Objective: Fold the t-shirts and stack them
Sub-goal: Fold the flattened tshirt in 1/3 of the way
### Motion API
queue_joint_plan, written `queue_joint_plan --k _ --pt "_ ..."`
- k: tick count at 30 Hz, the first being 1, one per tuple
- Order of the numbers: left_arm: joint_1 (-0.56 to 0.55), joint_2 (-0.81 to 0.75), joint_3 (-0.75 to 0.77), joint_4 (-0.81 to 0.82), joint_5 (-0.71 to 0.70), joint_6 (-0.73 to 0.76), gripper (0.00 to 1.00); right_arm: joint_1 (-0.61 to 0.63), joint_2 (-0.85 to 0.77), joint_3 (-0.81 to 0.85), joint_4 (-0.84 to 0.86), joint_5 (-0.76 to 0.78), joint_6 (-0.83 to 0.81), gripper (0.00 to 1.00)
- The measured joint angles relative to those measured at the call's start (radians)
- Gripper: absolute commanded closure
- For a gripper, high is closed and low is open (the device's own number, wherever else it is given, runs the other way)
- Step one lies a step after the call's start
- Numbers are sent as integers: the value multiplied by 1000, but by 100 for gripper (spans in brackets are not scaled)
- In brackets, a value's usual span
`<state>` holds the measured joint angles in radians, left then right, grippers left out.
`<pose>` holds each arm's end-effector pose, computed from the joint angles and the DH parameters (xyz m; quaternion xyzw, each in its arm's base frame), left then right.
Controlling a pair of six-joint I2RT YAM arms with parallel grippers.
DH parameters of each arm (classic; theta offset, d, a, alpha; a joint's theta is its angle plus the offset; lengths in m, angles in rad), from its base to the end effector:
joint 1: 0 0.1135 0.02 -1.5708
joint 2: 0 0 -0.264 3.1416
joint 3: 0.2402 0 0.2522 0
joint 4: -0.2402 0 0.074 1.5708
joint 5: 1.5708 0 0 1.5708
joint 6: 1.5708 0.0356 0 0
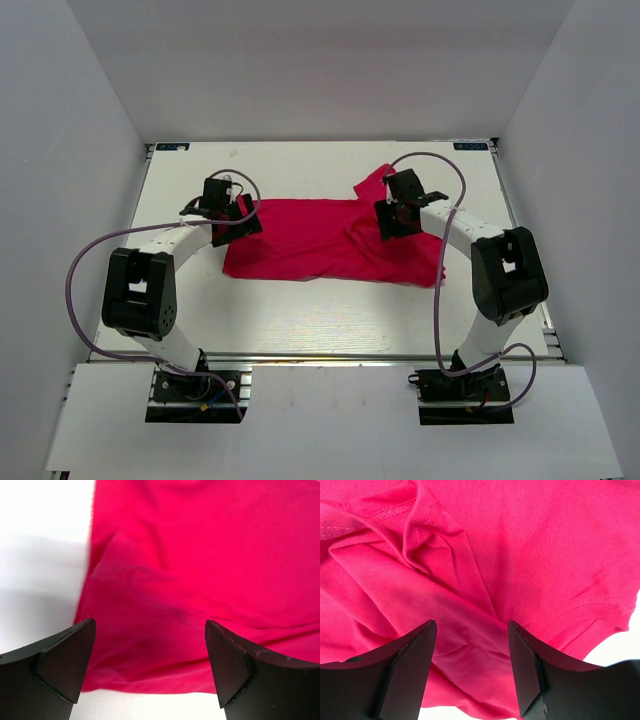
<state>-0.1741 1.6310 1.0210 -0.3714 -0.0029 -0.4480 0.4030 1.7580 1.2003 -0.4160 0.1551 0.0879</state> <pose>0.3270 -0.0574 0.1948 -0.1310 0.9479 -0.0876 0.2769 0.3426 0.1401 0.2039 -0.1270 0.9447 -0.0006 0.3025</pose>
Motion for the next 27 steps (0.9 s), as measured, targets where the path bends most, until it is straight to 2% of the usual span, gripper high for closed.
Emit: queue_joint_plan --k 5,9,11,14,15,17,27 --pt "-7 18 -30 143 106 3 0 -19 0 -18 28 26 -16 38" --pt "-11 101 -52 212 156 2 0 -45 0 -51 32 44 -17 40" --pt "-11 121 -42 256 172 -2 0 -58 0 -66 32 49 -20 52" --pt "-10 139 -38 283 174 -8 0 -72 -2 -91 31 51 -19 91" --pt "-11 142 -39 288 171 -12 0 -77 -4 -101 32 53 -18 95" --pt "-11 142 -43 298 161 -20 0 -84 -16 -119 32 60 -8 98" --pt "-10 138 -47 296 89 -66 0 -156 -69 -143 2 150 74 98"
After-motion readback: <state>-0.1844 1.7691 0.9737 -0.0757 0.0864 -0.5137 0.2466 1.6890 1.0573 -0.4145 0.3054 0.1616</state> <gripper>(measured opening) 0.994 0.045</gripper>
